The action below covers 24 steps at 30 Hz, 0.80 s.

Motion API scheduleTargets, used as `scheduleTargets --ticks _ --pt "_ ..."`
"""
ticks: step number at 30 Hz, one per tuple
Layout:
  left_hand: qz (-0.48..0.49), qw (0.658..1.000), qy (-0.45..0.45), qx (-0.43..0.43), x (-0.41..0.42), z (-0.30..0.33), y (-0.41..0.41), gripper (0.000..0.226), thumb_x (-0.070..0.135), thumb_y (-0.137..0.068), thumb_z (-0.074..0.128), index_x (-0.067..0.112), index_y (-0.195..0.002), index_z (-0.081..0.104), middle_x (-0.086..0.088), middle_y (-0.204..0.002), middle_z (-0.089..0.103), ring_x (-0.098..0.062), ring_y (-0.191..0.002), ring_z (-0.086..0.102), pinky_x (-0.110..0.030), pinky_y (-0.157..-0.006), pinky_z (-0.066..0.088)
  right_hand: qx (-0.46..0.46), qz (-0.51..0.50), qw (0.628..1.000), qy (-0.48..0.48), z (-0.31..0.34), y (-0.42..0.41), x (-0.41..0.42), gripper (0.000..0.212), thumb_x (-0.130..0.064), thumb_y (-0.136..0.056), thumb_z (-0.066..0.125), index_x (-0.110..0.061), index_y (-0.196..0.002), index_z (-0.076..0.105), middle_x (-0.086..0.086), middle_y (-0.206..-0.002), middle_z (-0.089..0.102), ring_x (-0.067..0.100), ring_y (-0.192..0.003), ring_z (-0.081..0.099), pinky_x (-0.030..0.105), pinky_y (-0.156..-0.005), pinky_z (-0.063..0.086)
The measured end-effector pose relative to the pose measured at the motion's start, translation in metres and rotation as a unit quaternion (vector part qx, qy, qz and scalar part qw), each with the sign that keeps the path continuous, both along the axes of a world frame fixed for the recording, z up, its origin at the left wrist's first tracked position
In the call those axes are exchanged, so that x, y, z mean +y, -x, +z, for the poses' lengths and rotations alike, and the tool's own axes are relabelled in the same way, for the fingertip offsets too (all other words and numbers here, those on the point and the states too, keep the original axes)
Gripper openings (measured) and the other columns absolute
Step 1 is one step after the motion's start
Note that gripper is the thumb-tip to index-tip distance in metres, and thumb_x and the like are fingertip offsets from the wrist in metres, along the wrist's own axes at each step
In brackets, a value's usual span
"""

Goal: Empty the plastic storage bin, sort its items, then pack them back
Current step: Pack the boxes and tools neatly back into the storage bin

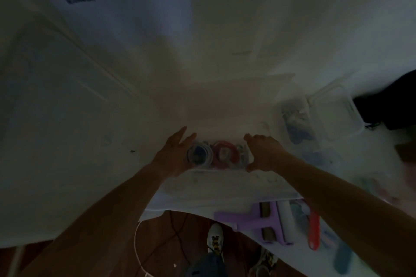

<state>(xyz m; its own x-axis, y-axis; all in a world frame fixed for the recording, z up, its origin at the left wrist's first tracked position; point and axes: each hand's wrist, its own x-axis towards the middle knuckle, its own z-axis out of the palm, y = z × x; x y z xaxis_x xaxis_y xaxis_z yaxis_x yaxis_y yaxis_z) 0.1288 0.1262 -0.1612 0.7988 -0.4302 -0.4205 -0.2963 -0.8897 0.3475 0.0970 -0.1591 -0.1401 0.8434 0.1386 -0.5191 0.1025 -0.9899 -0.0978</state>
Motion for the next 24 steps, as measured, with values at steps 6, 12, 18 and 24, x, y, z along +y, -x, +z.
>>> scheduleTargets --ticks 6,12,18,24 --pt "-0.146 0.982 -0.111 -0.045 -0.002 -0.012 0.003 0.088 0.069 -0.091 0.016 0.013 -0.155 -0.005 -0.012 -0.162 -0.010 -0.033 -0.149 -0.010 -0.047 -0.122 -0.001 0.028 0.023 0.999 0.006 0.002 0.002 -0.005 0.119 -0.065 -0.056 0.082 -0.011 -0.146 0.026 0.016 -0.140 0.046 0.035 -0.122 0.054 0.044 -0.100 0.047" --pt "-0.209 0.962 -0.160 -0.076 0.003 -0.004 0.002 0.111 0.075 -0.085 0.040 0.005 -0.151 -0.016 -0.019 -0.161 -0.002 -0.040 -0.148 0.007 -0.045 -0.119 0.020 -0.062 0.061 0.995 0.056 -0.009 0.011 0.007 0.102 -0.062 -0.056 0.081 -0.010 -0.131 0.037 0.009 -0.121 0.052 0.029 -0.107 0.055 0.040 -0.091 0.047" --pt "-0.213 0.954 -0.198 -0.073 -0.005 -0.017 0.000 0.104 0.060 -0.080 0.049 -0.012 -0.147 0.015 -0.038 -0.147 0.029 -0.057 -0.127 0.038 -0.056 -0.101 0.042 -0.071 0.073 0.993 0.066 -0.015 0.011 0.014 0.091 -0.053 -0.055 0.083 -0.005 -0.122 0.044 0.009 -0.116 0.053 0.026 -0.101 0.051 0.039 -0.088 0.048" --pt "-0.137 0.952 -0.235 -0.138 -0.017 0.003 0.000 0.093 0.045 -0.078 0.065 -0.004 -0.148 0.027 -0.034 -0.144 0.037 -0.050 -0.130 0.041 -0.060 -0.108 0.031 -0.061 -0.175 0.983 -0.011 -0.004 0.011 0.023 0.118 -0.047 -0.066 0.085 -0.022 -0.152 0.009 0.026 -0.148 0.021 0.044 -0.123 0.048 0.043 -0.093 0.048"
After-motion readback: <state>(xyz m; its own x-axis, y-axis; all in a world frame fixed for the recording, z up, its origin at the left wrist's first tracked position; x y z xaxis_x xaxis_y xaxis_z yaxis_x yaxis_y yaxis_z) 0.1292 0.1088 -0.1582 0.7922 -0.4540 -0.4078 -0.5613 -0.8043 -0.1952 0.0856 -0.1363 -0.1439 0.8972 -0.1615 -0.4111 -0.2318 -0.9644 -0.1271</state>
